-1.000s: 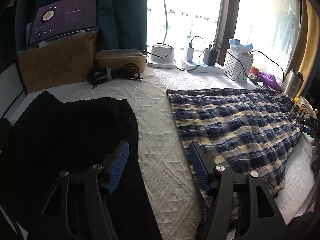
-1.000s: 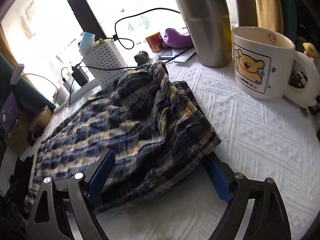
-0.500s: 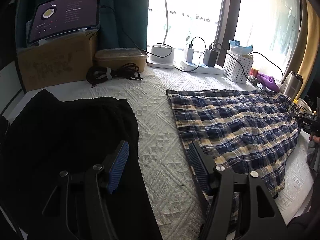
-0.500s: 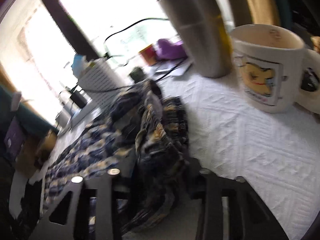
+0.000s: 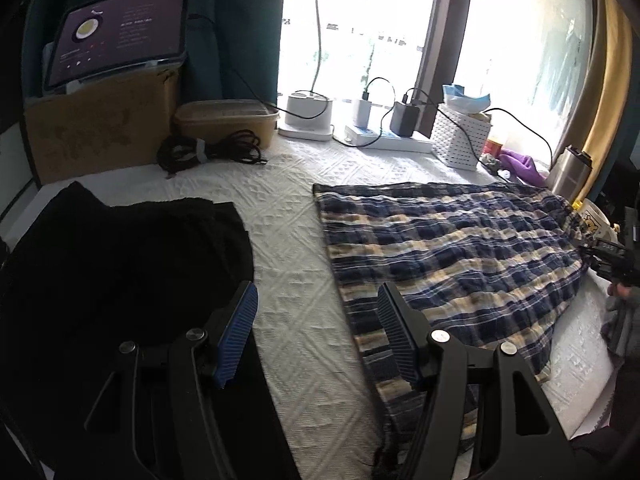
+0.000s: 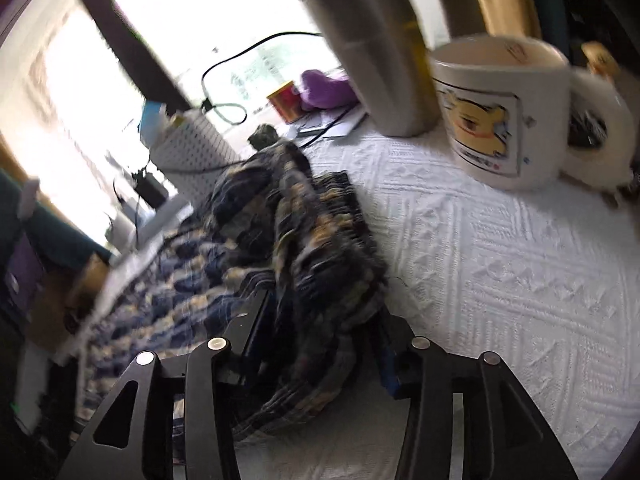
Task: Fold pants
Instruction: 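Grasp the folded plaid pants with the right gripper and lift them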
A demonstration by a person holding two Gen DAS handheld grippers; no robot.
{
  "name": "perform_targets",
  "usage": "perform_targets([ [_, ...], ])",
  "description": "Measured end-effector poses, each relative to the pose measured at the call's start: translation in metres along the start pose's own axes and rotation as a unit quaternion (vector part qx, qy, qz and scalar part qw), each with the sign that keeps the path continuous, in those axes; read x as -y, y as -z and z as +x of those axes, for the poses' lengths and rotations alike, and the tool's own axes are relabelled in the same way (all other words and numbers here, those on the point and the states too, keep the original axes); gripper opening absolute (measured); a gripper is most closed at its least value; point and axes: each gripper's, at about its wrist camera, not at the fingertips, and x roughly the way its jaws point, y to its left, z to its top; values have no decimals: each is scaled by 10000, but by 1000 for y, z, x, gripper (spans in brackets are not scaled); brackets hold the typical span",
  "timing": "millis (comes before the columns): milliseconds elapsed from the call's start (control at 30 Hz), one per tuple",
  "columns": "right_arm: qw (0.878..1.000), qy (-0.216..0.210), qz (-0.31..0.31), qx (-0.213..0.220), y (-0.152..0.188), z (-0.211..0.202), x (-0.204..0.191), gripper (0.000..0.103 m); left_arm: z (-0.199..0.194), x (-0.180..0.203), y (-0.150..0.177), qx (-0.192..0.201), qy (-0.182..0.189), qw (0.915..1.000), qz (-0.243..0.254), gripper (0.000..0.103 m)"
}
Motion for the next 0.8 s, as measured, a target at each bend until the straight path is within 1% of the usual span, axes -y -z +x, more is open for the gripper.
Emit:
perform_targets([
  [100, 9993, 45, -368, -77, 0, 6, -15, 48, -1, 3, 0, 39, 47, 10000, 50, 62],
  [133, 9989, 57, -470, -71, 0, 6, -21, 46, -1, 3, 1, 38, 39, 10000, 39, 62],
  [167, 9981, 58, -617, -46, 1, 6, -26, 30, 0, 2, 1, 27, 30, 10000, 18, 62],
  [200, 9974, 93, -708, -25, 1, 5, -30, 20, 1, 0, 1, 6, 18, 10000, -15, 62],
  [333, 9937, 90, -1110, 129, 2, 0, -42, 17, 1, -9, 2, -21, -23, 9999, -102, 62],
  [567, 9918, -99, -1207, 400, -9, -14, -56, 15, -2, -21, 1, 25, -95, 9997, -212, 62],
  [667, 9884, -225, -1372, 611, -15, -27, -72, 15, -3, -22, 3, 26, -63, 9997, -230, 62],
  [700, 9858, -348, -1470, 731, -16, -33, -81, 15, -3, -22, 3, 19, -48, 9997, -223, 62],
  [800, 9795, -571, -1734, 848, -13, -44, -106, 15, -3, -21, 5, -1, 3, 9998, -220, 62],
])
